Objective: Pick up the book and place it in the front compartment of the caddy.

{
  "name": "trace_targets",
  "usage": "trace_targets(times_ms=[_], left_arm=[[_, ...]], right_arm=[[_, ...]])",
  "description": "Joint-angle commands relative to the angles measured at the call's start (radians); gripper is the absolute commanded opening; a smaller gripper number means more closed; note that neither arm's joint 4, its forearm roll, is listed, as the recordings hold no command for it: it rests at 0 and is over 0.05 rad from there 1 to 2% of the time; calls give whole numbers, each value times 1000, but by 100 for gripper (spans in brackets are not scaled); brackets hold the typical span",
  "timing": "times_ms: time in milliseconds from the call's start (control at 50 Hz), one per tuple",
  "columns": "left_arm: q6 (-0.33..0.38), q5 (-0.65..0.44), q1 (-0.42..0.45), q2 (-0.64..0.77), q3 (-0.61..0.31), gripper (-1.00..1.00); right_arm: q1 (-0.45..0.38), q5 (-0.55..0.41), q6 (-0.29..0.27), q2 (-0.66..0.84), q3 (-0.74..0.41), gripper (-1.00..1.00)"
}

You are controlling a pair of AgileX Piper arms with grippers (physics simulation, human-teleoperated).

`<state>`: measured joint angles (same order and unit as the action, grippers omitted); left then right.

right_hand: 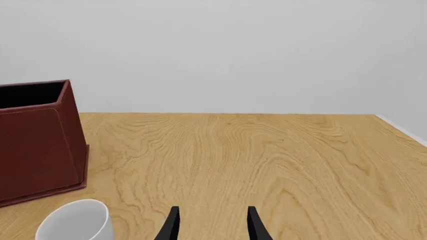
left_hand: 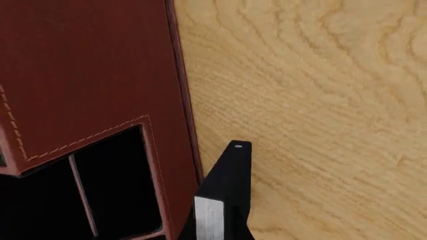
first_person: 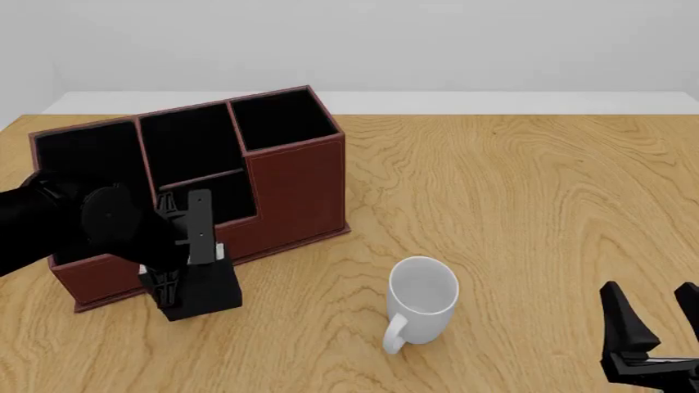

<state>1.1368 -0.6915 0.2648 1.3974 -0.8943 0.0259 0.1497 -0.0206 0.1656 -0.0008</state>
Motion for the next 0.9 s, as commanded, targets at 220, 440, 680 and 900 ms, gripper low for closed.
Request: trace_targets(times_ms=[220,440,680,900], left_arm=[[-16,-125,46,-61,-45,-100],[-35,-249,49,-80,-160,-100],[-120,-372,100,-91,-288,-100],[-203,-508,157,-86,-462,-100]], right_arm=[[-1,0,6,-4,1,100],[5,-26,15,-34,1,100],[6,-39,26,-51,0,100],[5,-48,42,-66,0,100]])
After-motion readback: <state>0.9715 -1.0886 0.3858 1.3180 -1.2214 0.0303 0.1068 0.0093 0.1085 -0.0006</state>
